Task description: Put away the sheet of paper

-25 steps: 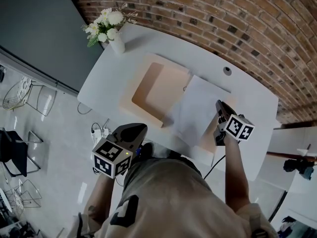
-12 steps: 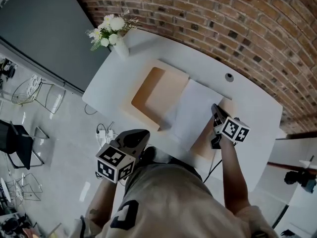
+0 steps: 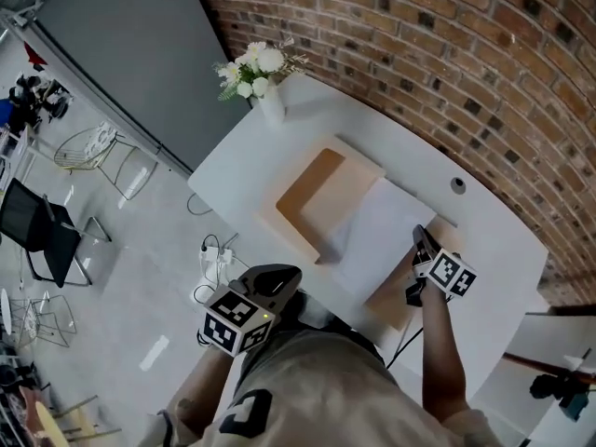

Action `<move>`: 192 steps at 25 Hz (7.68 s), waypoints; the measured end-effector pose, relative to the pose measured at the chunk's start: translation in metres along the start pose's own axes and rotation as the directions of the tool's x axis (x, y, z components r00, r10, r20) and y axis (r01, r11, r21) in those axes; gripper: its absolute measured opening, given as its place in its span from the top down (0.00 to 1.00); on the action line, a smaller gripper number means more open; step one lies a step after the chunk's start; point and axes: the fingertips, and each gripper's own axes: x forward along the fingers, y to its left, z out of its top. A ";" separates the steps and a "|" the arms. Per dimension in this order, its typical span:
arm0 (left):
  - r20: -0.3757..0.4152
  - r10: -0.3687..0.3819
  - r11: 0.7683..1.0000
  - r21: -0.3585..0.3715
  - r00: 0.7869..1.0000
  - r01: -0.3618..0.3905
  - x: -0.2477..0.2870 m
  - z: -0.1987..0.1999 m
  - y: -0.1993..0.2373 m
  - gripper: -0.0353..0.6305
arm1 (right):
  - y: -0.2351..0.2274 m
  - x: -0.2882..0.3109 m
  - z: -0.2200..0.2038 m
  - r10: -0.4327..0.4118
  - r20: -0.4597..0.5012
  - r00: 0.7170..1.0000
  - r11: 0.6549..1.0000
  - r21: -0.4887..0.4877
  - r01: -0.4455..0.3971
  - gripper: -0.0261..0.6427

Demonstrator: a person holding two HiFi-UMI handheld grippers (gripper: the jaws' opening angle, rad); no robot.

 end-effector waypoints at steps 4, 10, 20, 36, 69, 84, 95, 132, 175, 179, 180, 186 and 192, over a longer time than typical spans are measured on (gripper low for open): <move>0.009 0.000 1.000 0.002 1.000 0.000 -0.005 0.001 0.008 0.92 | 0.008 0.011 -0.001 0.008 0.006 1.000 1.000 0.012 -0.008 0.93; 0.018 -0.028 1.000 -0.012 0.999 0.028 -0.012 -0.001 0.028 0.92 | 0.011 0.017 -0.008 -0.032 0.015 0.999 0.999 0.023 0.031 0.93; 0.043 -0.077 0.997 -0.022 0.996 0.078 -0.021 0.001 0.067 0.92 | 0.023 0.024 -0.013 -0.096 0.024 0.995 0.995 0.026 0.095 0.93; 0.057 -0.062 0.998 -0.021 0.996 0.064 -0.027 0.004 0.077 0.92 | 0.014 0.045 -0.012 -0.080 0.033 0.996 0.990 0.121 0.075 0.93; 0.062 0.010 0.994 -0.107 0.998 -0.003 -0.036 -0.003 0.107 0.92 | 0.030 0.091 -0.017 -0.042 0.000 0.999 0.984 0.176 0.041 0.93; 0.078 0.023 0.993 -0.116 0.997 -0.013 -0.042 -0.002 0.134 0.92 | 0.038 0.092 -0.014 -0.062 0.000 0.998 0.985 0.160 0.061 0.93; 0.084 -0.001 0.993 -0.120 0.996 0.011 -0.045 -0.008 0.143 0.92 | 0.046 0.093 -0.017 -0.074 0.009 0.997 0.985 0.159 0.072 0.93; 0.044 -0.105 0.989 -0.097 0.994 0.109 -0.045 -0.014 0.186 0.92 | 0.055 0.124 -0.025 -0.089 0.069 0.994 0.957 0.281 0.066 0.93; 0.006 -0.054 0.983 -0.177 0.999 0.054 -0.040 -0.024 0.211 0.92 | 0.071 0.203 -0.035 0.021 -0.004 1.000 0.933 0.359 -0.018 0.93; -0.005 -0.062 0.982 -0.181 0.998 0.060 -0.038 -0.026 0.207 0.92 | 0.069 0.204 -0.033 0.020 -0.003 1.000 0.929 0.369 -0.018 0.93; -0.008 -0.063 0.982 -0.180 0.998 0.060 -0.038 -0.026 0.207 0.92 | 0.069 0.204 -0.034 0.022 -0.006 1.000 0.929 0.370 -0.018 0.92; 0.001 -0.062 0.983 -0.173 0.998 0.061 -0.034 -0.019 0.207 0.92 | 0.069 0.204 -0.033 0.025 0.002 1.000 0.920 0.392 -0.024 0.93; 0.001 -0.056 0.984 -0.170 0.998 0.056 -0.034 -0.017 0.209 0.92 | 0.070 0.204 -0.034 0.023 -0.004 1.000 0.927 0.374 -0.020 0.93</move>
